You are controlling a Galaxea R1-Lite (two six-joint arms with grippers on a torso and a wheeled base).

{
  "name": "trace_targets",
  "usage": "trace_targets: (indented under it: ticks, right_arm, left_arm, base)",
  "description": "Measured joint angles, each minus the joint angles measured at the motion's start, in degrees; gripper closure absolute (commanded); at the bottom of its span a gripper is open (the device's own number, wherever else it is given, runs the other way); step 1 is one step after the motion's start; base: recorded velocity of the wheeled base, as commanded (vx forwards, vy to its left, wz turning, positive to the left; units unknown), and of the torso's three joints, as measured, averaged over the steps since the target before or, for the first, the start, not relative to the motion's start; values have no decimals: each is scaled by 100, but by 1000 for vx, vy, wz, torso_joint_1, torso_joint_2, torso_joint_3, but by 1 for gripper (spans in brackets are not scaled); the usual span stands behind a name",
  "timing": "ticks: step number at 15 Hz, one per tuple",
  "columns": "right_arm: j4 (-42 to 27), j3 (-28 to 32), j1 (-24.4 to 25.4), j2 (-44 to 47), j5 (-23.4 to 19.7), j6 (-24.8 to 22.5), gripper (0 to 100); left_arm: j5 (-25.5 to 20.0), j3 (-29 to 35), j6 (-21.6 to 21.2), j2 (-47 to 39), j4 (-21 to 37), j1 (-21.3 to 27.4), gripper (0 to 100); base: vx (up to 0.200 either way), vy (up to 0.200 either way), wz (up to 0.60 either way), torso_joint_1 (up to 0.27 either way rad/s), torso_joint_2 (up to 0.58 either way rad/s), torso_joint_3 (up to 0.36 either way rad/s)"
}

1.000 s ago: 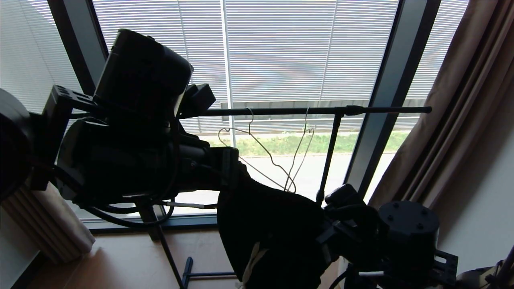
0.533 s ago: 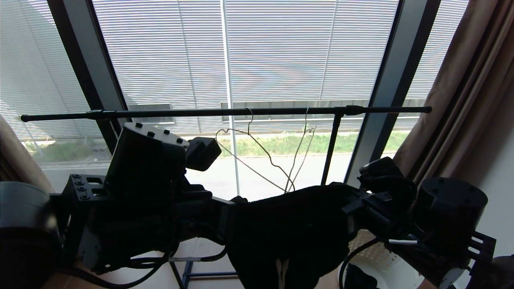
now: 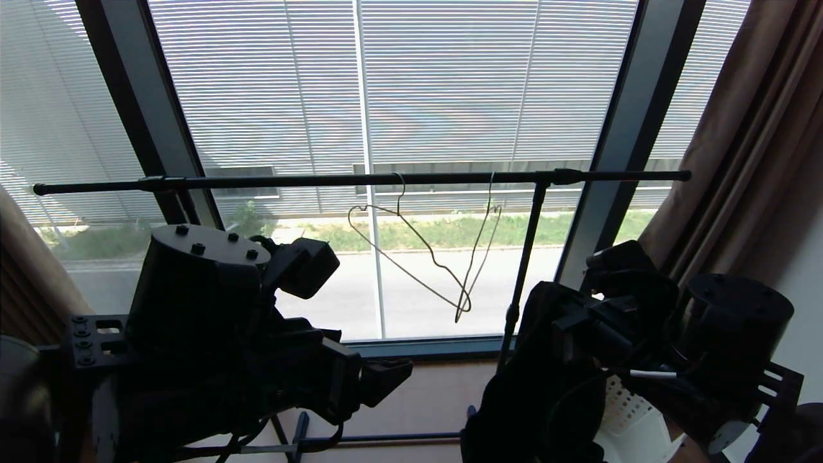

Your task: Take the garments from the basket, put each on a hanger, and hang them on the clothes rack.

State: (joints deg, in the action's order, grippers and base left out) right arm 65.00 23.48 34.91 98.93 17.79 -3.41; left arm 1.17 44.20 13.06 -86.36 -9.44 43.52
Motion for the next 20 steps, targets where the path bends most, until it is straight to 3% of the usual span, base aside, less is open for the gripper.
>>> trace_targets:
  ticks: [5, 9, 13, 20]
  right_arm:
    - [-7, -110, -160, -135, 30, -6, 100]
    - [-27, -479, -473, -450, 115, -435, 100]
    - [-7, -722, -549, -544, 274, -461, 100]
    - [9, -750, -556, -590, 380, -685, 100]
  left_arm:
    - [0, -77, 152, 472, 0, -173, 0]
    - [13, -369, 211, 825, 9, -265, 0]
    - [13, -471, 213, 896, -2, -279, 0]
    - [66, 232, 229, 286, 16, -461, 0]
  base:
    - [0, 0, 0, 0, 0, 0]
    - [0, 0, 0, 0, 0, 0]
    - [0, 0, 0, 0, 0, 0]
    - [0, 0, 0, 0, 0, 0]
